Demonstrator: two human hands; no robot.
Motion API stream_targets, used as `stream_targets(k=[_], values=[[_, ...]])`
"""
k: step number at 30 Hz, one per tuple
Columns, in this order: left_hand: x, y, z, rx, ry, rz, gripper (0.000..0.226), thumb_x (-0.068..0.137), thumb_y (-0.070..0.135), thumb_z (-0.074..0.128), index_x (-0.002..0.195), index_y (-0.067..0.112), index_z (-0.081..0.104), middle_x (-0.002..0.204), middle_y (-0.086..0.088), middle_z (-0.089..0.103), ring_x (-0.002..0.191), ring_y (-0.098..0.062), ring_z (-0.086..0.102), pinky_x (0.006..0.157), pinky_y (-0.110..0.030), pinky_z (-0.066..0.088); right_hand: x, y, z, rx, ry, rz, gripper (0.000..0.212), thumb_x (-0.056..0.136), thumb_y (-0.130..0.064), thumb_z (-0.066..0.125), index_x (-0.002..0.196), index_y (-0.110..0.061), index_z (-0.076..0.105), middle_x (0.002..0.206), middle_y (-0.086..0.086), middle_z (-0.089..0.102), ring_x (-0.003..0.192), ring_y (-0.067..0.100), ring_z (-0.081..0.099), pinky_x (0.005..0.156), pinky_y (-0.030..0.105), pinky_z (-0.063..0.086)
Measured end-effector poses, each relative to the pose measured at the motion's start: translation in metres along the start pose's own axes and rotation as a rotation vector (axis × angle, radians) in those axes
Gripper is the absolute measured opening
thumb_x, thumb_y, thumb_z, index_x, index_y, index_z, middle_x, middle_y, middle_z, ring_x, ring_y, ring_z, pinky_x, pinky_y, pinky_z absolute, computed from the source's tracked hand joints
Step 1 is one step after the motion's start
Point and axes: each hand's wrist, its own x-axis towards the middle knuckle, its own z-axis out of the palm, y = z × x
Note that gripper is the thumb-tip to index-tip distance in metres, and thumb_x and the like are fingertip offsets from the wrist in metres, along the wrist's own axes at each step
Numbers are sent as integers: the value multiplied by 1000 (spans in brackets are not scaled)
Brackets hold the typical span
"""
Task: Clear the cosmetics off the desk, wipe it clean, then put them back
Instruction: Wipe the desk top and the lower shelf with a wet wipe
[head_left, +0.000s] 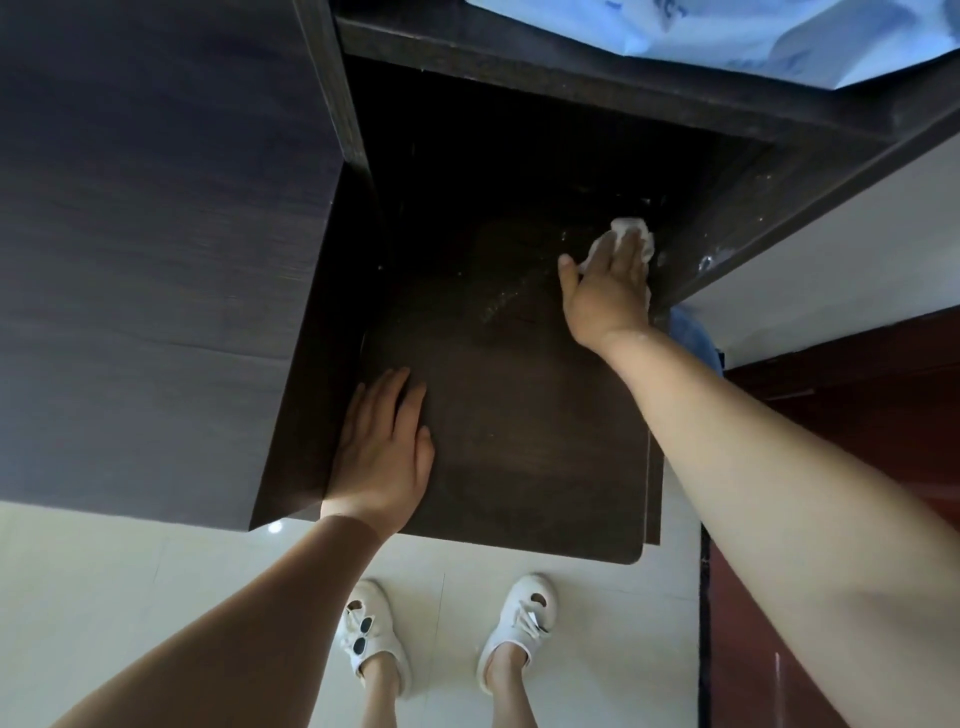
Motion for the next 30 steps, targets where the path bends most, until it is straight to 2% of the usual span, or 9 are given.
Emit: stream_targets(k=[8,11,14,19,21,24,27,28,30], values=[[2,-1,0,4,-6,2,43,86,23,34,121,2,47,126,-23,54,122,-28,33,107,-39,16,-53,2,24,-132,33,-206,69,98,-47,20,147,-4,-4,154,23,-13,143,34,-14,115,40,-8],[1,-1,2,5,-1,1,43,87,24,34,122,2,47,127,-22,53,123,-28,32,108,-39,15,15,-4,-3,18,39,-36,63,99,-45,20,149,-10,3,156,18,-10,144,31,-10,116,44,0],[2,-1,3,11,-1,2,44,86,24,34,122,1,48,127,-23,52,123,-28,32,108,-39,15,38,-30,4,-13,78,24,62,100,-42,19,148,-8,3,156,19,-10,144,30,-11,118,42,-5],[2,-1,3,-6,4,8,44,85,22,36,121,0,48,126,-25,52,121,-30,33,109,-41,17,-32,-72,43,-74,-81,-778,59,99,-37,33,148,-10,13,157,16,1,145,27,-4,115,34,-8],[2,-1,4,-13,9,10,44,84,22,36,121,0,48,126,-25,52,121,-30,34,110,-38,13,-18,-56,37,-133,-61,-912,56,99,-37,30,146,-9,20,157,15,10,145,29,4,117,38,-1],[3,-2,5,-8,0,4,43,85,22,36,121,2,47,127,-23,52,122,-29,33,111,-36,9,21,-13,18,-115,104,-483,63,95,-42,12,146,-6,19,157,17,10,145,32,3,119,46,4],[2,-3,6,-14,-12,1,44,86,23,35,123,1,48,129,-23,52,124,-29,32,111,-37,10,16,-3,12,-12,153,-7,57,100,-36,21,148,-8,6,157,18,-3,145,30,-6,118,44,-1],[2,-3,6,-17,-14,2,44,86,23,35,123,2,46,129,-23,52,124,-28,32,111,-37,10,3,-14,20,-26,166,-62,57,100,-34,24,148,-6,7,157,19,-3,145,31,-6,118,44,-2],[2,-3,5,-19,-14,5,44,85,23,36,123,3,44,129,-22,52,124,-28,33,111,-36,10,-17,-42,35,-49,102,-448,56,100,-30,29,147,-5,12,157,19,2,145,32,-3,117,41,-4]])
